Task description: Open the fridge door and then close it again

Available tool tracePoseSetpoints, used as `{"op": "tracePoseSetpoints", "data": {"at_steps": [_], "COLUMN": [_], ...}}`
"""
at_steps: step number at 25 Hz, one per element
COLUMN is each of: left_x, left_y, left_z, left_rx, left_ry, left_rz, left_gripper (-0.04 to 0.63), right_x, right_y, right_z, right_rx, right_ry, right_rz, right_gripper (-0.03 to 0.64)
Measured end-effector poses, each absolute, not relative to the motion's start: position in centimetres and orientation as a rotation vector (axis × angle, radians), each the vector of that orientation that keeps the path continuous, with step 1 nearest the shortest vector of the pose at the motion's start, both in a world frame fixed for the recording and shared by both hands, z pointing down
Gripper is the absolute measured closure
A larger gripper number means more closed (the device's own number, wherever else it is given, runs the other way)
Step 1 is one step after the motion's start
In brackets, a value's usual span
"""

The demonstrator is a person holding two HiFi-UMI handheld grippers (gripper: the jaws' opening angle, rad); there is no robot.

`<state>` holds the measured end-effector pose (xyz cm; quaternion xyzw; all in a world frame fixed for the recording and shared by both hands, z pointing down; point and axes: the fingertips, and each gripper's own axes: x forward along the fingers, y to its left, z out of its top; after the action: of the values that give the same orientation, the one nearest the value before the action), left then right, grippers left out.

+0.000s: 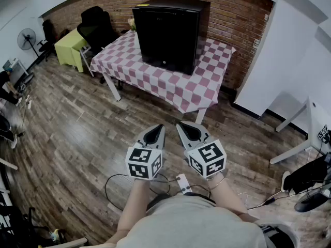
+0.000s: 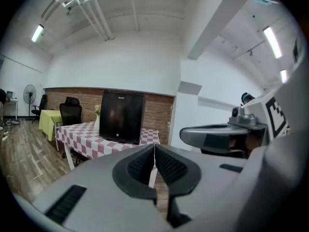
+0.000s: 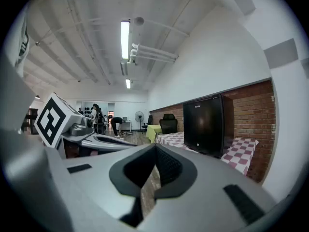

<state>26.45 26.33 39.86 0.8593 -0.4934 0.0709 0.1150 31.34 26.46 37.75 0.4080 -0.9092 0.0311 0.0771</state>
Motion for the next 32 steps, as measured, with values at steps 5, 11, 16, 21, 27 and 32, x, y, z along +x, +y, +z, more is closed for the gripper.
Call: {"op": "tracePoseSetpoints", "data": {"at_steps": [5, 11, 16, 21, 27, 32], "left_x": [25.9, 25.9, 25.7, 25.9, 26.8, 25.6], "left_y": [26.3, 26.1, 26.3, 27.4, 28.3, 27.7], "left_z": [39.9, 39.3, 38.8, 40.6, 41.3, 41.7], "left_rx": [2.508, 2.522, 2.526, 2.490, 2.447, 2.423], "left_ry": [-1.517, -1.492, -1.499, -1.511, -1.526, -1.542], "left_rz": [0.280, 0.249, 0.194, 0.222, 0.155, 0.141], "left_gripper": [0.588, 0.588, 0.588, 0.588, 0.588, 0.588], "right_x": [31.1, 30.9, 31.9, 32.9, 33.2, 31.7], "right_y": [26.5, 26.4, 26.2, 26.8, 28.4, 27.1], "right_z": [38.3, 37.9, 38.0, 39.6, 41.5, 41.8], "right_rx": [1.222, 1.217, 1.235, 1.194, 1.116, 1.068], "right_ry": [-2.703, -2.697, -2.693, -2.705, -2.712, -2.736], "right_rz": [0.085, 0.047, 0.043, 0.097, 0.148, 0.184], "right_gripper": [0.618, 0.618, 0.618, 0.618, 0.618, 0.618]}}
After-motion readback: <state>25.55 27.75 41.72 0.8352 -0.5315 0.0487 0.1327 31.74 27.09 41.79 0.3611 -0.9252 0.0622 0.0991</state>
